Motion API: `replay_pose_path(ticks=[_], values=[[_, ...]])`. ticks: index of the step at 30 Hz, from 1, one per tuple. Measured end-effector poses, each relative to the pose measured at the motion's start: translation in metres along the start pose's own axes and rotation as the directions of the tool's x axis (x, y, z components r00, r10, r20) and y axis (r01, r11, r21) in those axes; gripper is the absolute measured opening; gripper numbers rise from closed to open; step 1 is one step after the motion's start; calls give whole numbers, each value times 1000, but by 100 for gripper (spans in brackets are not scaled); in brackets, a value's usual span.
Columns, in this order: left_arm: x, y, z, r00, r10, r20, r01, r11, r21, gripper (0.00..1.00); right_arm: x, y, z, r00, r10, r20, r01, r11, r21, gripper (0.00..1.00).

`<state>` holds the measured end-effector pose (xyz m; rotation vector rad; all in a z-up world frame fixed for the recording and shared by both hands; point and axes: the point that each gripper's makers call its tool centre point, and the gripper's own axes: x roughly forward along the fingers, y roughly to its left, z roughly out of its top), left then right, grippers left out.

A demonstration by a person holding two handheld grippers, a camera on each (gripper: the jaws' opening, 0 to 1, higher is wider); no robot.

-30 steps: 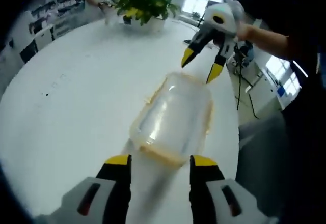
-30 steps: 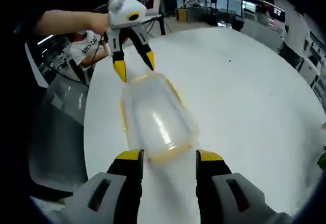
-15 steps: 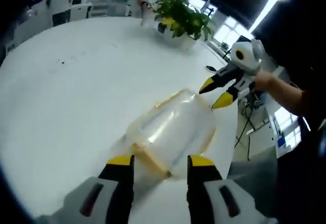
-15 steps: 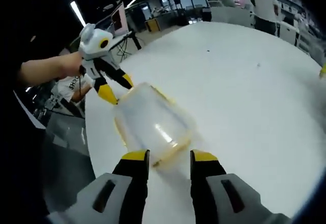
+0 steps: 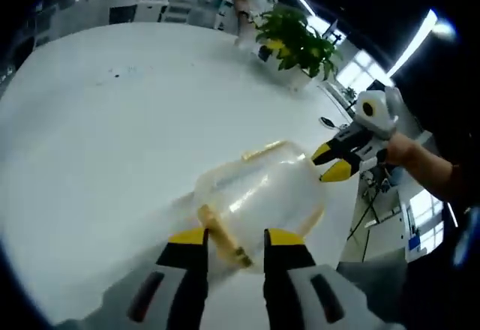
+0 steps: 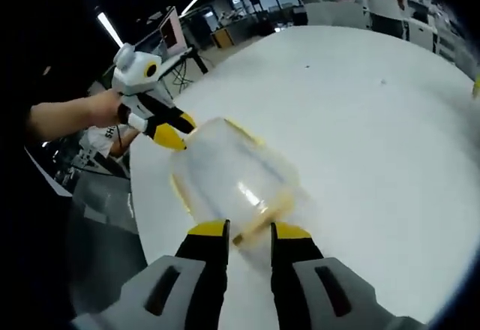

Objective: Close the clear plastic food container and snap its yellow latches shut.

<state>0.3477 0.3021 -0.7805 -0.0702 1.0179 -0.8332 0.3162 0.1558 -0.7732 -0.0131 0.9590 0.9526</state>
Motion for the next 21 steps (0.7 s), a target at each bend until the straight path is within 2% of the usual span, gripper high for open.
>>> replay_pose_path(ticks=[1, 2, 3, 5, 12, 15, 21], values=[[0, 1, 0, 1000, 0, 1, 0, 1000, -4, 20, 1, -1, 0, 1000, 7, 4, -7, 1000, 10, 17], [4, 2, 2, 1000, -13, 12, 13, 999, -39, 20, 1, 5, -7, 998, 57, -13, -56, 995, 82, 16], [3, 3, -2, 1000, -10, -7, 10, 998, -55, 18, 3, 5, -5, 997, 71, 1, -71, 995, 76, 16], [2, -3, 8, 1000, 0, 23, 1, 999, -38, 17, 1, 2, -4, 998, 60, -1, -60, 996, 69, 15], [3, -5, 4, 999, 27, 38, -24, 996, -81, 19, -1, -1, -7, 999, 31, 23, -33, 994, 101, 17], [2, -3, 1, 999, 32, 42, -26, 992, -124, 18, -1, -2, -6, 999, 21, 42, -26, 992, 127, 17], [2, -6, -3, 998, 41, 54, -32, 988, -151, 19, -1, -1, -3, 1000, 22, 22, -24, 993, 117, 17]])
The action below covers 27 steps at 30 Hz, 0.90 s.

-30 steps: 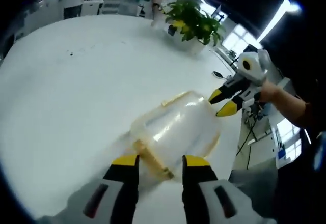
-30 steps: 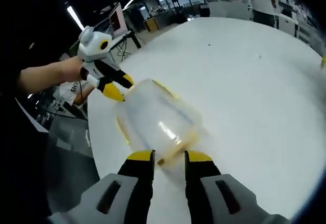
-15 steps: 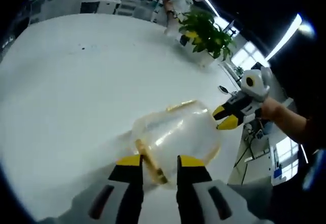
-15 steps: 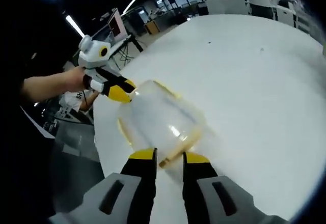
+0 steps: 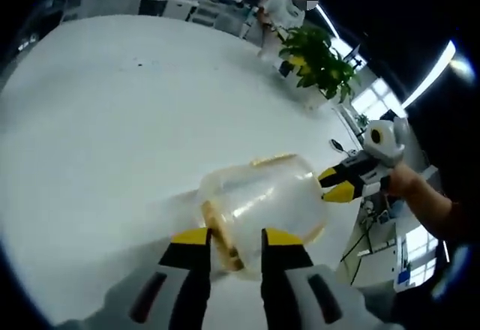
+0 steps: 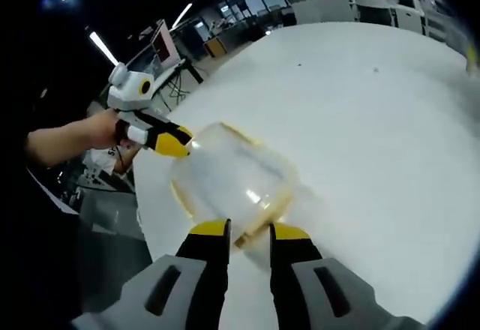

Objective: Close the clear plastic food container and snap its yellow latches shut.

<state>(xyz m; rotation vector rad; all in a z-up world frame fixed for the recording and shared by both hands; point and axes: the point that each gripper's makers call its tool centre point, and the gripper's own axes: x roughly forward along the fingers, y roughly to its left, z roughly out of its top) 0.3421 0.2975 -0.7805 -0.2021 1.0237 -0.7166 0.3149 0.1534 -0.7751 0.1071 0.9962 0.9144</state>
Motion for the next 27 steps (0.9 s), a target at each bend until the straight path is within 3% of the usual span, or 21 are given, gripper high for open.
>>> replay_pose_path(ticks=[5, 9, 12, 18, 22, 25, 27], values=[[0, 1, -1, 1000, 3, -7, -3, 1000, 14, 19, 0, 1, 1, 999, -9, -36, 9, 1000, -12, 18], [0, 3, 1, 1000, 17, 14, -18, 998, 59, 20, -1, 1, 3, 996, -56, -71, 50, 995, -91, 19], [-1, 1, 1, 999, 38, 31, -42, 989, 143, 22, -1, 3, 6, 986, -122, -112, 95, 970, -222, 20], [-3, 0, 4, 997, 63, 54, -73, 972, 225, 23, 0, 0, 9, 972, -191, -138, 133, 929, -345, 23], [-6, 6, 11, 989, 131, 75, -148, 935, 323, 31, -1, -1, 11, 968, -216, -128, 148, 902, -406, 25], [-7, 2, 12, 987, 139, 79, -159, 901, 405, 35, -1, -3, 12, 965, -229, -130, 147, 876, -459, 26], [-7, -3, 12, 988, 140, 61, -152, 863, 482, 34, -2, -4, 14, 961, -245, -126, 149, 846, -512, 26]])
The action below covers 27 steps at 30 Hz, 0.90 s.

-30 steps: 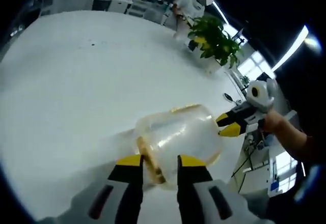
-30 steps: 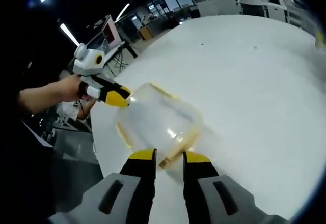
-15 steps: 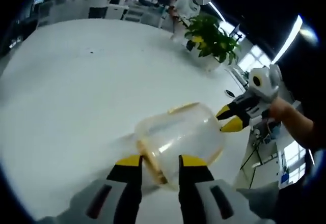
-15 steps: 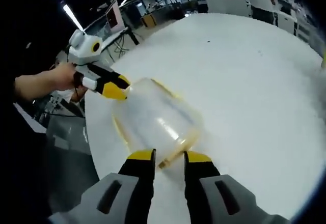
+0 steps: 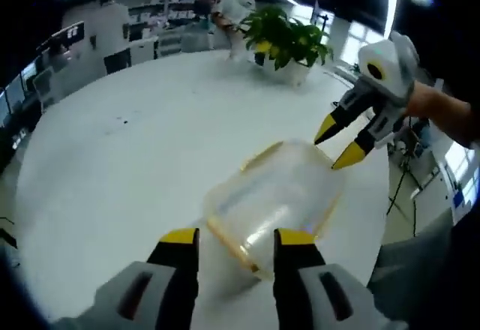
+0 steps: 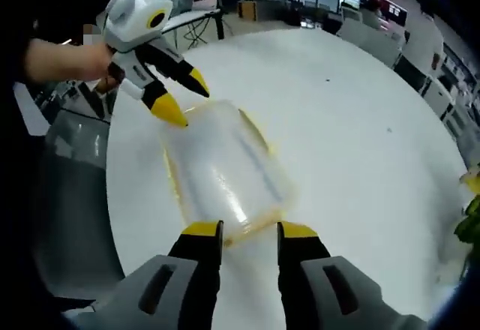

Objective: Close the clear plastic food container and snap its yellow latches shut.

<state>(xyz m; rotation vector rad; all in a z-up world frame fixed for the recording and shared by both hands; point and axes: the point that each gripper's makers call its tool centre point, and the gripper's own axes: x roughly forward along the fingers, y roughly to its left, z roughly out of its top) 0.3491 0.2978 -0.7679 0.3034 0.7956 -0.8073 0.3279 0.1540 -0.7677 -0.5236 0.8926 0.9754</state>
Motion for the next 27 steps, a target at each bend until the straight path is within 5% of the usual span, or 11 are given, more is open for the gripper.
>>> replay_pose_path(ticks=[6, 10, 27], values=[[0, -12, 22, 999, -28, 38, 21, 983, 185, 31, 2, 4, 18, 997, 35, 71, -34, 999, -19, 30], [9, -25, 27, 997, -77, 21, 67, 951, 302, 28, 3, 9, 28, 995, 51, 89, -45, 997, -69, 31], [19, -51, 27, 984, -174, -47, 177, 887, 426, 29, 26, 21, 68, 987, 139, 80, -118, 968, -220, 28]])
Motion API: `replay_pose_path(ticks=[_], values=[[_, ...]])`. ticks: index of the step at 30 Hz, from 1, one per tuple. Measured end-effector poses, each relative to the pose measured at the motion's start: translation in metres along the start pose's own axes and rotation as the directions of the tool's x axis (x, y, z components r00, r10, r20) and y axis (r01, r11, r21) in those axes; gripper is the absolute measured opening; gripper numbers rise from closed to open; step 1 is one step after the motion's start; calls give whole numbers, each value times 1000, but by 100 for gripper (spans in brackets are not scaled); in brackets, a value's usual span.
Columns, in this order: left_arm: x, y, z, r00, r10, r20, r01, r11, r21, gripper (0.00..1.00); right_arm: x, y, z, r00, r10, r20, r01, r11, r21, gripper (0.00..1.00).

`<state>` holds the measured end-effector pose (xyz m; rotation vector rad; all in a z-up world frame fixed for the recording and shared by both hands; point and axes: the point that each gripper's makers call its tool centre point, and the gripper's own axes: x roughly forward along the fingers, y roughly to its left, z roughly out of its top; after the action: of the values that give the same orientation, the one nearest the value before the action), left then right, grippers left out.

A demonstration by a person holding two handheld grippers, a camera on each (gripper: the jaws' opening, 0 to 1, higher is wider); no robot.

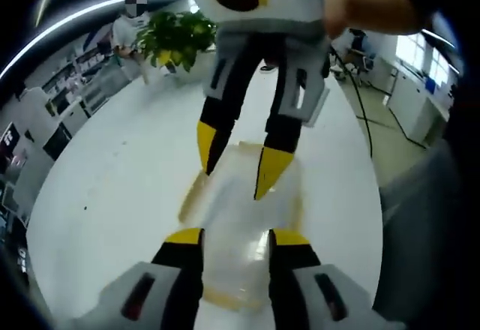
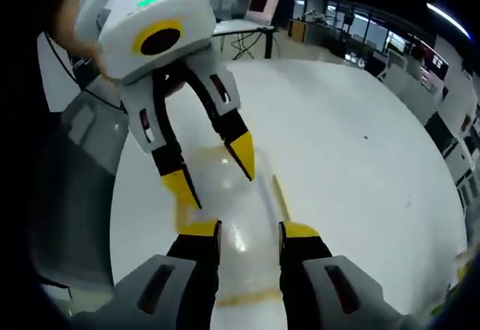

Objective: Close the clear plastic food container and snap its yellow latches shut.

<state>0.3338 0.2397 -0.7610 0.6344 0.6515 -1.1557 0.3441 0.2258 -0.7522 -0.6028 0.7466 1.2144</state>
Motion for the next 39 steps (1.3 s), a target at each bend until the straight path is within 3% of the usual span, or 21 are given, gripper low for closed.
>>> replay_pose_path(ticks=[5, 8, 13, 17, 21, 28, 30, 32, 36, 39], values=[[0, -7, 2, 1000, -13, 3, 13, 1000, 11, 33, 5, -4, 5, 1000, 16, -9, -16, 1000, -9, 29], [1, -7, 8, 1000, 12, 13, -12, 999, 35, 43, 7, -9, 6, 1000, 14, -17, -14, 1000, -17, 31], [3, -14, 13, 1000, -10, 19, 9, 998, 68, 46, 8, -15, 4, 998, 38, -52, -39, 999, -19, 30], [8, -26, 12, 999, -53, -1, 53, 993, 109, 50, 11, -17, 3, 994, 84, -72, -84, 996, 2, 31], [14, -30, 5, 997, -45, -55, 54, 985, 167, 49, 13, -19, 1, 986, 129, -107, -127, 992, 22, 32], [19, -23, 6, 998, -12, -55, 21, 986, 163, 48, 21, -21, -2, 960, 207, -186, -206, 978, 23, 32], [19, -23, 7, 998, -12, -53, 21, 986, 164, 48, 22, -18, -8, 945, 235, -227, -235, 972, 27, 32], [19, -23, 7, 999, -12, -51, 20, 986, 163, 48, 25, -20, -13, 937, 228, -264, -237, 972, -1, 33], [20, -24, 5, 999, 0, -50, 9, 983, 181, 48, 24, -17, -9, 922, 269, -279, -282, 959, -6, 32], [21, -24, 6, 999, 9, -53, 0, 985, 173, 47, 24, -18, -9, 891, 282, -356, -319, 947, -47, 31]])
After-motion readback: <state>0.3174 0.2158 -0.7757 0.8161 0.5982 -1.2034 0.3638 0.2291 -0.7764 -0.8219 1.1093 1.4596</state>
